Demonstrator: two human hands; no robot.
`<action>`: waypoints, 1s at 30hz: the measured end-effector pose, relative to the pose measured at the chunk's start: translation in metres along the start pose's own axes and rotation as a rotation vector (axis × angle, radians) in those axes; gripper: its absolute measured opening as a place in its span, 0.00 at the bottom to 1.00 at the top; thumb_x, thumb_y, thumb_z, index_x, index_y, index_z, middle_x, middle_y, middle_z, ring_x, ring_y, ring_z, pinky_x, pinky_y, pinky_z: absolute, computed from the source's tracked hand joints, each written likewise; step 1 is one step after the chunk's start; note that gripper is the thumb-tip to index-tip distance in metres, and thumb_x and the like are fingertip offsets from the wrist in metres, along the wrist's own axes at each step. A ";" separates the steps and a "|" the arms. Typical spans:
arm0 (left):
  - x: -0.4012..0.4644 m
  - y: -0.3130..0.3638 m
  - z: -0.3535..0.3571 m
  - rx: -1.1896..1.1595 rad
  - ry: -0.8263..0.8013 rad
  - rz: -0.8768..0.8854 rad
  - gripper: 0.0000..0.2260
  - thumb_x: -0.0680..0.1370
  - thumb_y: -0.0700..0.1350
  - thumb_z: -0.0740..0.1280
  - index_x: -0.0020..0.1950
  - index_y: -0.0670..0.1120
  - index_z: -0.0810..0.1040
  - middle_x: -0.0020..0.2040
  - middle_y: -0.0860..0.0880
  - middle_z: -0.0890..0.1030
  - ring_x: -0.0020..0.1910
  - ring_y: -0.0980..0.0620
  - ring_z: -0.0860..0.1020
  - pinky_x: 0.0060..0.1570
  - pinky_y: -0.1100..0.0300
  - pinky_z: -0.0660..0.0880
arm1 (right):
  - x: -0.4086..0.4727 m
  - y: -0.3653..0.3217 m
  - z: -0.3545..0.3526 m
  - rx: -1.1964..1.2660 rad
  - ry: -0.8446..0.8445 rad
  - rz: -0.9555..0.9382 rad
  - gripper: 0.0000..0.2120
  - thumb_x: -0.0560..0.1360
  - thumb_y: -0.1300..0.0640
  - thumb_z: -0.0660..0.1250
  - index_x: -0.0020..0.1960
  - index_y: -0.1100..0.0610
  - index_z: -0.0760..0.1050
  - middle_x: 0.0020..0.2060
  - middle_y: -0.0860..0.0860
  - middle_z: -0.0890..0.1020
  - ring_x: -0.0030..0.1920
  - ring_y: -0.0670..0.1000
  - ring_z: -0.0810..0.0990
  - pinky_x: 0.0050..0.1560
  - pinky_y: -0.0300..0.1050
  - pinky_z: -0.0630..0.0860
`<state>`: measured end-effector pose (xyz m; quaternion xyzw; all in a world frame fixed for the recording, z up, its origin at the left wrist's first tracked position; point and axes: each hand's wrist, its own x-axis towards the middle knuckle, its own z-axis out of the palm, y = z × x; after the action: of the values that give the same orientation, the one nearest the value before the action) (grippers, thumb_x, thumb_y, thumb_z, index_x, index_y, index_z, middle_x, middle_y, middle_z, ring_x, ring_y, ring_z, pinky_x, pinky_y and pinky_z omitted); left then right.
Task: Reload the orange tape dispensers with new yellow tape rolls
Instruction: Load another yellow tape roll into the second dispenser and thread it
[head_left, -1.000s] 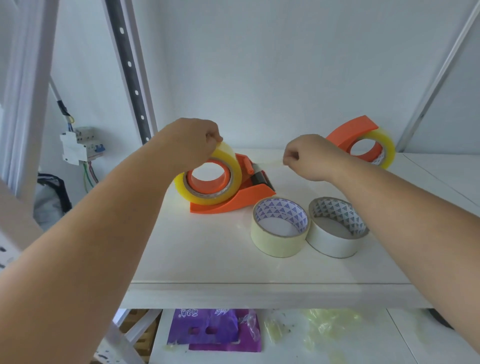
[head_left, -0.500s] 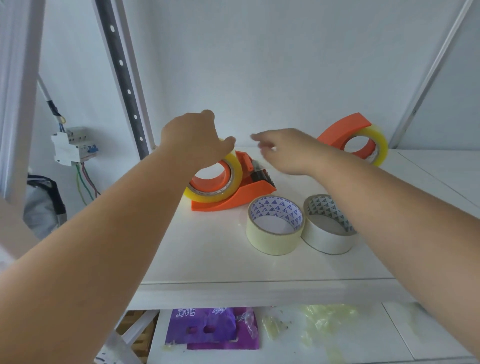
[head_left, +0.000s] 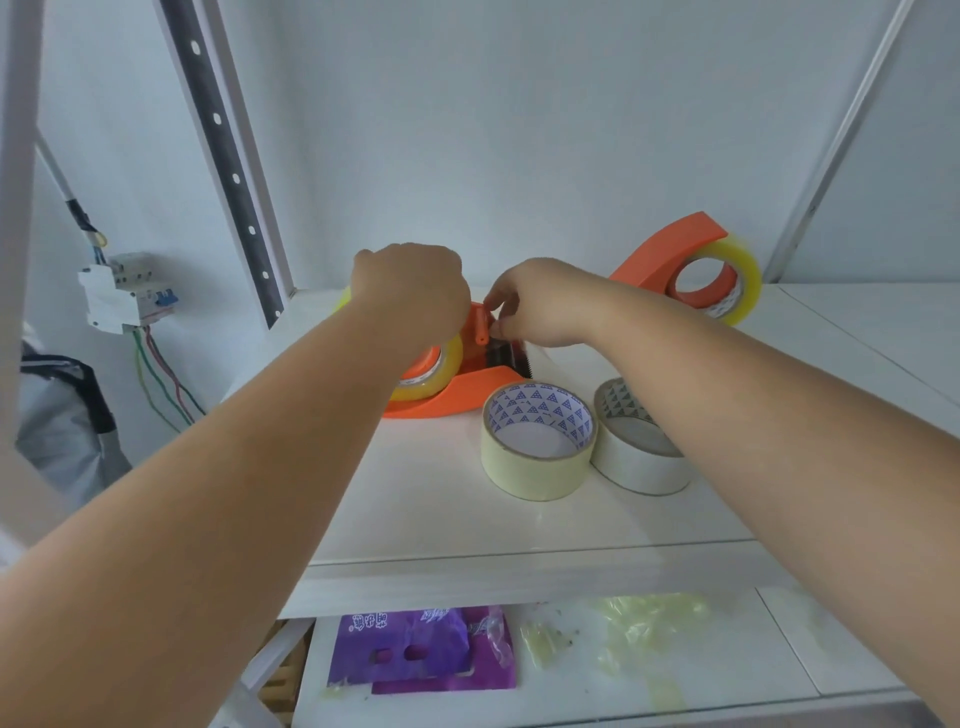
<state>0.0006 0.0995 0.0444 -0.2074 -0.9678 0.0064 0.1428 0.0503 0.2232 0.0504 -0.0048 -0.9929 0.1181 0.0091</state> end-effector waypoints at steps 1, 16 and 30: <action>-0.001 0.000 0.002 0.011 0.014 0.013 0.13 0.77 0.45 0.55 0.54 0.48 0.77 0.47 0.48 0.79 0.46 0.46 0.73 0.45 0.54 0.64 | -0.001 0.001 0.001 0.020 -0.012 0.013 0.19 0.75 0.54 0.67 0.65 0.56 0.74 0.58 0.54 0.80 0.55 0.53 0.77 0.48 0.42 0.70; 0.000 -0.019 -0.016 -0.131 -0.110 0.066 0.22 0.76 0.35 0.55 0.56 0.57 0.79 0.57 0.51 0.77 0.50 0.50 0.73 0.49 0.55 0.73 | -0.009 0.043 -0.022 0.158 -0.077 -0.053 0.16 0.75 0.60 0.65 0.62 0.51 0.77 0.47 0.48 0.85 0.39 0.42 0.77 0.46 0.39 0.73; 0.010 -0.013 -0.027 -0.091 -0.082 -0.090 0.16 0.80 0.38 0.54 0.61 0.44 0.78 0.61 0.44 0.77 0.59 0.43 0.74 0.54 0.55 0.69 | 0.004 0.095 -0.020 0.110 -0.161 -0.007 0.16 0.76 0.59 0.65 0.63 0.50 0.75 0.55 0.48 0.80 0.57 0.50 0.77 0.51 0.40 0.70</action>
<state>-0.0057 0.0908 0.0741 -0.1693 -0.9805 -0.0358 0.0936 0.0471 0.3202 0.0479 0.0086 -0.9825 0.1722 -0.0699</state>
